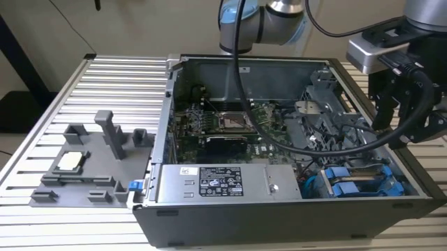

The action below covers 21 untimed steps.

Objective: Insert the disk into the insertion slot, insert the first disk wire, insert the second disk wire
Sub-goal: 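Insert the first disk wire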

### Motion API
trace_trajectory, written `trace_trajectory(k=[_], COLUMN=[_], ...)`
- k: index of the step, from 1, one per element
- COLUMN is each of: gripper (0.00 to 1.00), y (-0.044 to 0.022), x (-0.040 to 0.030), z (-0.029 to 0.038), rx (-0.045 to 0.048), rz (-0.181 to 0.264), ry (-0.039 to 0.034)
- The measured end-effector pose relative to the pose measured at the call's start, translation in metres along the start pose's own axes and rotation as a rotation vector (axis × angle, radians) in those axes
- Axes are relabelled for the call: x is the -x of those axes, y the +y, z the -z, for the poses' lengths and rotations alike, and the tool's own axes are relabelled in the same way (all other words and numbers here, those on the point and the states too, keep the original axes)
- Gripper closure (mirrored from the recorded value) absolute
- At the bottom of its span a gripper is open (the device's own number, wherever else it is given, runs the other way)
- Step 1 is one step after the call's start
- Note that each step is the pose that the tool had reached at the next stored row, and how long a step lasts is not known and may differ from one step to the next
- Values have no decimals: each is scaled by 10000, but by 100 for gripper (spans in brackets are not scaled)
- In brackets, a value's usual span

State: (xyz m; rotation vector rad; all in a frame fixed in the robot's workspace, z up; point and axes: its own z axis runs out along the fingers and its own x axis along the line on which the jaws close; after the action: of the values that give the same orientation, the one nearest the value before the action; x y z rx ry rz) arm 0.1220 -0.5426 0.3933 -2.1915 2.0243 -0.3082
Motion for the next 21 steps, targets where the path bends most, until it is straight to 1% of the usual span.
trace_trajectory(k=[2, 3, 4, 8, 11, 12, 13, 14, 16, 17, 18, 19, 21], gripper=[53, 53, 53, 53, 53, 55, 62, 62, 74, 74, 74, 80, 80], y=[14, 18, 20, 21, 22, 24, 25, 27, 30, 32, 32, 32, 32], x=[17, 23, 31, 32, 32, 32, 32, 32, 33, 33, 33, 33, 33], z=[-19, -26, -31, -35, -33, -33, -35, -36, -37, -40, -40, -39, -39], rx=[-113, -165, -184, -200, -233, -268, -311, -358, -441, -478, -499, -500, -502], rz=[6, 15, 28, 34, 44, 49, 55, 61, 73, 76, 77, 78, 81], ry=[21, 44, 86, 108, 157, 188, 218, 250, 316, 337, 345, 350, 356])
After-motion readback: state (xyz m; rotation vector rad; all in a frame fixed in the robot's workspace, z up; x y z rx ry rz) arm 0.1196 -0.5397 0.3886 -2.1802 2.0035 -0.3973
